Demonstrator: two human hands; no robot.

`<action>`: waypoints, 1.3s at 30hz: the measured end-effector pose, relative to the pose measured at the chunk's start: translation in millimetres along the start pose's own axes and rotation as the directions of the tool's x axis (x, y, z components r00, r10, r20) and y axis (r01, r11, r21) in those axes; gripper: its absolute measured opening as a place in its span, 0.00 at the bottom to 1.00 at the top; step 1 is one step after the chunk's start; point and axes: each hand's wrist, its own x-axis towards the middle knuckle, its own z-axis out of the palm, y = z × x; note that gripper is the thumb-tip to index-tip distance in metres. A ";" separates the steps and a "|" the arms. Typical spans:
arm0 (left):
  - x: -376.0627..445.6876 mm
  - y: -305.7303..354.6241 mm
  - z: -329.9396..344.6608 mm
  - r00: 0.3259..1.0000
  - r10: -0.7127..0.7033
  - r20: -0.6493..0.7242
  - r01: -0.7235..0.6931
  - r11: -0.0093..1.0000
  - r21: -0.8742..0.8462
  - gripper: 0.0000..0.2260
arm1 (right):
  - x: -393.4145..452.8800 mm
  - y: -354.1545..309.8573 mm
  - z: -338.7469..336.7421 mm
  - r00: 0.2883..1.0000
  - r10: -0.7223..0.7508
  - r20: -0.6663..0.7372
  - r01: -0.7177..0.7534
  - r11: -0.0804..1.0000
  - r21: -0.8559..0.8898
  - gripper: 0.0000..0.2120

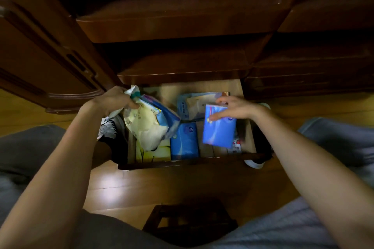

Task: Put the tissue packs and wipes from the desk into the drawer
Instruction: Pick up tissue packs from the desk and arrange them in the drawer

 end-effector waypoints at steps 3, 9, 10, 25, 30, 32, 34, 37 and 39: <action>0.5 -6.5 -7.8 1.000 -0.025 -0.008 0.025 0.998 -0.052 0.07 | 4.7 -10.5 7.3 0.986 0.028 -0.165 0.031 0.939 0.343 0.26; -0.7 -24.3 -19.9 0.992 -0.106 -0.068 0.092 0.980 -0.176 0.10 | 29.3 -47.1 49.2 0.926 0.327 -0.187 -0.098 0.690 0.717 0.30; -1.8 -28.0 -22.5 0.988 -0.121 -0.094 0.102 0.976 -0.193 0.11 | 35.7 -53.0 55.5 0.928 0.334 -0.167 -0.112 0.674 0.730 0.29; -38.5 -110.5 -85.9 0.877 -0.370 -0.305 0.172 0.837 -0.519 0.17 | 122.1 -138.9 113.6 0.903 0.337 -0.266 -0.034 0.673 0.739 0.36; -37.3 -117.0 -76.8 0.882 -0.378 -0.280 0.162 0.802 -0.574 0.06 | 133.1 -134.1 109.4 0.925 0.379 -0.014 -0.185 0.483 0.856 0.28; -35.8 -117.7 -76.2 0.888 -0.370 -0.274 0.152 0.797 -0.584 0.06 | 136.8 -129.2 102.3 0.926 0.358 0.119 -0.256 0.365 0.895 0.25; -33.7 -118.3 -76.6 0.892 -0.362 -0.270 0.146 0.797 -0.586 0.06 | 140.8 -122.6 98.1 0.929 0.345 0.130 -0.258 0.356 0.898 0.23; -31.0 -114.9 -73.8 0.897 -0.355 -0.262 0.145 0.799 -0.583 0.06 | 151.3 -117.2 103.4 0.951 0.307 -0.030 -0.168 0.598 0.783 0.32; -30.2 -110.6 -70.1 0.902 -0.348 -0.254 0.139 0.794 -0.591 0.06 | 154.8 -120.4 111.3 0.970 0.206 -0.128 -0.084 0.780 0.620 0.34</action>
